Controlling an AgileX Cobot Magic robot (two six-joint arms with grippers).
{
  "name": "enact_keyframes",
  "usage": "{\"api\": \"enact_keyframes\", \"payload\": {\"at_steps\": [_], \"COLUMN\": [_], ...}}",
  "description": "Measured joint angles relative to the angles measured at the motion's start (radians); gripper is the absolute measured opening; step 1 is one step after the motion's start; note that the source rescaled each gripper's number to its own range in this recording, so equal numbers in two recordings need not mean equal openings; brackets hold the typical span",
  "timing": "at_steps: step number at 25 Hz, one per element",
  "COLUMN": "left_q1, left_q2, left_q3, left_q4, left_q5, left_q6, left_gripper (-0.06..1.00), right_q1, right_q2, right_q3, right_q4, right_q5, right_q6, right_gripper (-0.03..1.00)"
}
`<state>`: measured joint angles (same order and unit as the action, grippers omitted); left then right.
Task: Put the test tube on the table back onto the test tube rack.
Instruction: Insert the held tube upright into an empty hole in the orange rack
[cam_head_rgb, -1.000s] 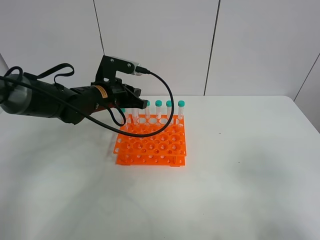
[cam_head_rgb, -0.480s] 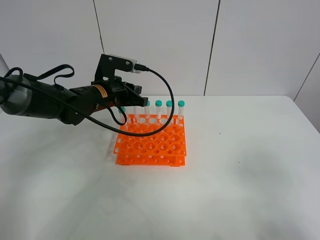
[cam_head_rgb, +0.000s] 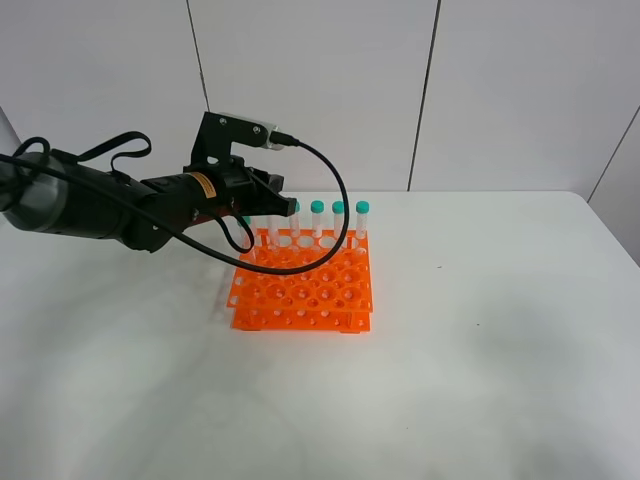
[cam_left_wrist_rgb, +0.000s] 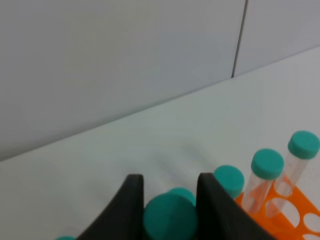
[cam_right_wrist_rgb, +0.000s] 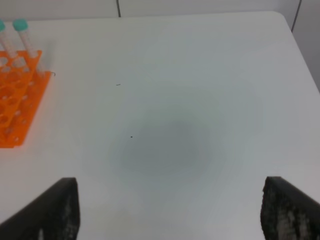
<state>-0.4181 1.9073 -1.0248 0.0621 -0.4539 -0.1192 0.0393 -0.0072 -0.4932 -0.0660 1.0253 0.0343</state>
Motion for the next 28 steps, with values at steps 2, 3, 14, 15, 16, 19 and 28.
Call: {"api": "enact_keyframes", "payload": {"at_steps": [2,3,14,15,16,19,28], "left_q1": [0.0,0.0,0.0,0.001,0.004,0.012,0.017], "left_q2": [0.017,0.021,0.028,0.028,0.028,0.028,0.028], "left_q3": [0.0,0.0,0.0,0.0,0.0,0.0,0.0], "left_q4": [0.001,0.001,0.001,0.001,0.001,0.001,0.0], "left_q5": [0.001,0.002,0.006,0.009,0.01,0.016,0.016], "left_q6": [0.004,0.005,0.023,0.027,0.031,0.037,0.037], "left_gripper": [0.0,0.0,0.0,0.0,0.0,0.0,0.0], "right_q1": [0.0,0.0,0.0,0.0,0.0,0.0,0.0], "right_q2": [0.0,0.0,0.0,0.0,0.0,0.0,0.0], "right_q3": [0.0,0.0,0.0,0.0,0.0,0.0,0.0], "right_q4": [0.0,0.0,0.0,0.0,0.0,0.0,0.0], "right_q5": [0.0,0.0,0.0,0.0,0.0,0.0,0.0], "right_q6": [0.0,0.0,0.0,0.0,0.0,0.0,0.0], "right_gripper": [0.88,0.88,0.88,0.88,0.88,0.88,0.88]}}
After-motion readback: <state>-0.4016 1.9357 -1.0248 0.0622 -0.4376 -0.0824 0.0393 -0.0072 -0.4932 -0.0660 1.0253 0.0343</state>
